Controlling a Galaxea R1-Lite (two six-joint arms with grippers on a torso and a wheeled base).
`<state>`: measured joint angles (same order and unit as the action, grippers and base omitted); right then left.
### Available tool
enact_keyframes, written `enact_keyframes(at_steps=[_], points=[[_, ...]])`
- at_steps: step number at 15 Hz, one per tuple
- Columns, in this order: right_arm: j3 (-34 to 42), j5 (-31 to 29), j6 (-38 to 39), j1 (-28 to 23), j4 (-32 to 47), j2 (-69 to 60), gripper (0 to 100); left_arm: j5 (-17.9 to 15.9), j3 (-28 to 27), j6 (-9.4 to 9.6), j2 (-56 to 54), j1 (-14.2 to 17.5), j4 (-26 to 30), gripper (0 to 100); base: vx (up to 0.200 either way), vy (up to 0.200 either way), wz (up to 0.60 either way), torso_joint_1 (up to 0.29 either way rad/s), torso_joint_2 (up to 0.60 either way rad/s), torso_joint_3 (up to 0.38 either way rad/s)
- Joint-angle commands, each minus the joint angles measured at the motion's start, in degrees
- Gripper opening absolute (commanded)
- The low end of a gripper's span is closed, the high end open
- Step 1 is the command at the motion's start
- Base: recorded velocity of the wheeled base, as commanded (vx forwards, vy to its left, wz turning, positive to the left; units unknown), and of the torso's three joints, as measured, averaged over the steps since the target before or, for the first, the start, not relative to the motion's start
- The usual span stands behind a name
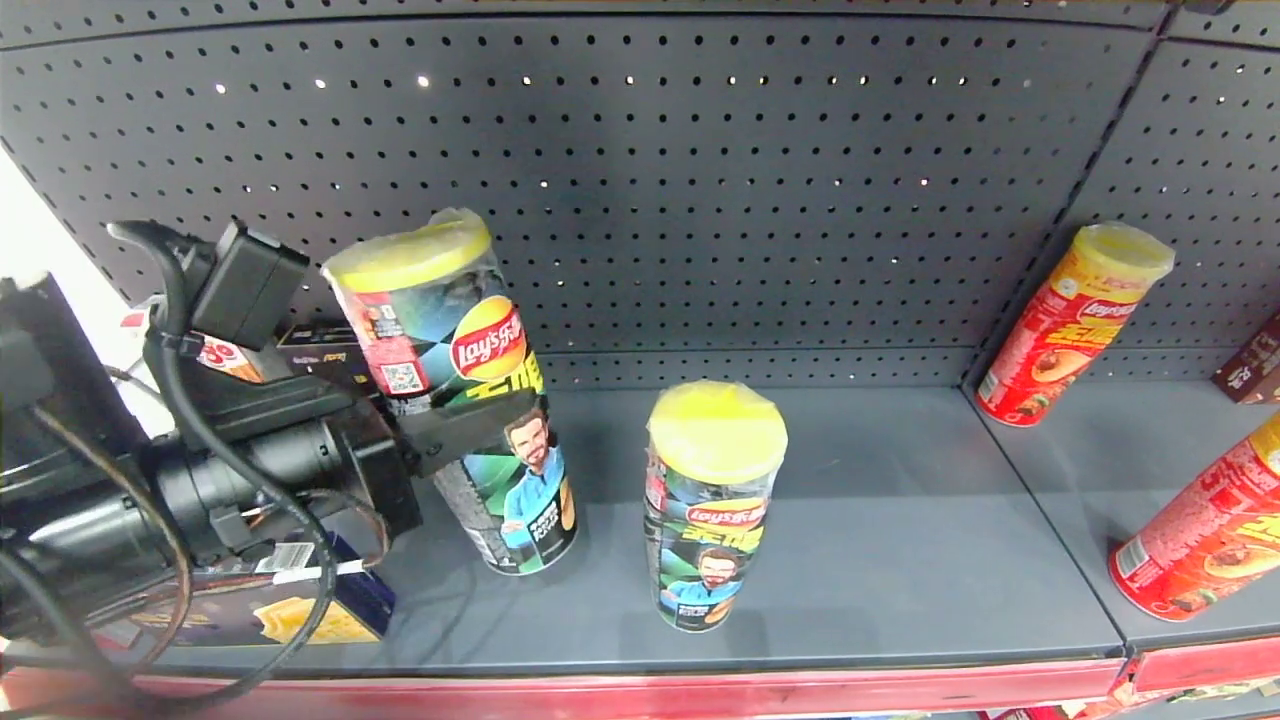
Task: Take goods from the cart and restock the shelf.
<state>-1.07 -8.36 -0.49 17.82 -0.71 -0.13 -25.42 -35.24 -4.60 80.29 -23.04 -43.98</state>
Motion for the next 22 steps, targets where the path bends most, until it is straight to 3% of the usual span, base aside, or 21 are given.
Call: enact_keyframes(at_steps=[1,2,3,4,6,7,10,13,14,15,16,21,22], points=[[-0.1,-0.1,0.0,0.0,0.0,0.1,100,-1.0,-9.0,0.64,7.2,1.3,1.3,0,0.000,0.000,0.00,0.000,0.00,0.000],[-0.1,-0.2,0.0,0.0,0.0,0.1,100,-1.3,-11.6,1.96,9.2,1.3,3.4,0,0.000,0.000,0.00,0.000,0.00,0.000],[-0.1,-0.3,-0.1,0.0,0.0,0.1,100,-1.5,-13.9,5.39,11.3,1.7,5.0,0,0.000,0.000,0.00,0.000,0.00,0.000],[-0.2,0.0,-0.3,0.0,0.1,0.1,100,-4.0,-16.3,8.38,13.8,1.7,5.3,0,0.000,0.000,0.00,0.000,0.00,0.000],[-0.1,0.0,-0.2,0.0,0.0,0.1,100,-9.2,-20.7,9.17,17.5,2.3,5.4,0,0.000,0.000,0.00,0.000,0.00,0.000],[-0.1,0.0,-0.2,0.0,0.0,0.1,100,-9.2,-20.7,9.17,17.5,2.3,5.4,0,0.000,0.000,0.00,0.000,0.00,0.000],[-0.1,0.1,-0.2,0.0,0.0,0.1,100,-15.6,-25.4,9.25,21.9,3.0,5.6,0,0.000,0.000,0.00,0.000,0.00,0.000],[-0.1,0.1,-0.2,0.0,0.0,0.1,100,-16.6,-27.4,10.66,24.0,2.8,5.8,0,0.000,0.000,0.00,0.000,0.00,0.000],[-0.1,0.1,-0.2,0.0,-0.1,0.1,100,-16.6,-28.6,13.30,25.8,3.2,5.8,0,0.000,0.000,0.00,0.000,0.00,0.000],[-0.1,0.1,-0.2,0.0,0.0,0.1,100,-16.6,-29.2,14.35,26.5,3.4,5.8,0,0.000,0.000,0.00,0.000,0.00,0.000],[-0.1,0.1,-0.2,0.0,0.0,0.1,100,-16.7,-31.4,19.36,29.0,4.7,5.9,0,0.000,0.000,0.00,0.000,0.00,0.000],[-0.1,0.1,-0.2,0.0,0.0,0.1,100,-16.9,-34.0,19.27,32.2,4.2,6.0,0,0.000,0.000,0.00,0.000,0.00,0.000],[-0.1,0.1,-0.2,0.0,-0.1,0.1,100,-18.8,-35.6,19.19,33.4,3.4,7.2,0,0.000,0.000,0.00,0.000,0.00,0.000]])
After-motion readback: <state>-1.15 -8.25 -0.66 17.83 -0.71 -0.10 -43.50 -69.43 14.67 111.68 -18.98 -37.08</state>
